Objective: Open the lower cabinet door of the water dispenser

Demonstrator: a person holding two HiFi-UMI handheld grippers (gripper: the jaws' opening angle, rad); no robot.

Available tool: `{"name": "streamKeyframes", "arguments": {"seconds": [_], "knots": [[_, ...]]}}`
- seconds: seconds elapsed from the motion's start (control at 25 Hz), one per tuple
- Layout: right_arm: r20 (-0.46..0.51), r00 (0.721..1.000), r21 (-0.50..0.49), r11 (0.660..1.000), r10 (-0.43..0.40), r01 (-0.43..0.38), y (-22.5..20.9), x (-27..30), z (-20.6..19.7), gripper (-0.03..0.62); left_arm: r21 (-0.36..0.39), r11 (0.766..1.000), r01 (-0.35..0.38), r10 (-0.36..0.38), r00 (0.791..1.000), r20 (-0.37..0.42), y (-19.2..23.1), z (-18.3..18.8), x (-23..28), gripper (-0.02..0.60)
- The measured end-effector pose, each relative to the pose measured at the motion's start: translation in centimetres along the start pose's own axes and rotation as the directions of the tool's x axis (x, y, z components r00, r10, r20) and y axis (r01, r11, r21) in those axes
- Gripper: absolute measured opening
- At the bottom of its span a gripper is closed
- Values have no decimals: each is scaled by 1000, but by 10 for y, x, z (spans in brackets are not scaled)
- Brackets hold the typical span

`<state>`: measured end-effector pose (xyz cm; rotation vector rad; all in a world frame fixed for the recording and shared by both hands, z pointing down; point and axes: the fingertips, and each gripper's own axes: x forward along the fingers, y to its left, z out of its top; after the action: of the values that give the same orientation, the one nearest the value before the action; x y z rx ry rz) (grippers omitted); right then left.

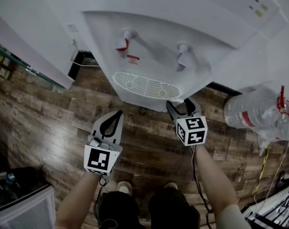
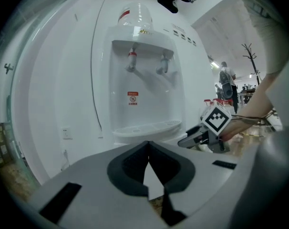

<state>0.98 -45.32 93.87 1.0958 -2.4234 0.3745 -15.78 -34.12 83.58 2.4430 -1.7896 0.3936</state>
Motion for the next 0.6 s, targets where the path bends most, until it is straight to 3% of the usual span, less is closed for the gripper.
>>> {"name": "streamKeyframes", "arguments": {"seconds": [0.24, 0.6], "knots": [[-63, 998, -3, 1000, 7, -7, 27, -28, -20, 269, -63, 998, 8, -12, 997, -74, -3, -10, -24, 6], [-199, 959, 97, 978, 200, -184, 121, -60, -52, 221, -113, 994, 5, -30, 976, -217, -10, -29, -91, 6]]}}
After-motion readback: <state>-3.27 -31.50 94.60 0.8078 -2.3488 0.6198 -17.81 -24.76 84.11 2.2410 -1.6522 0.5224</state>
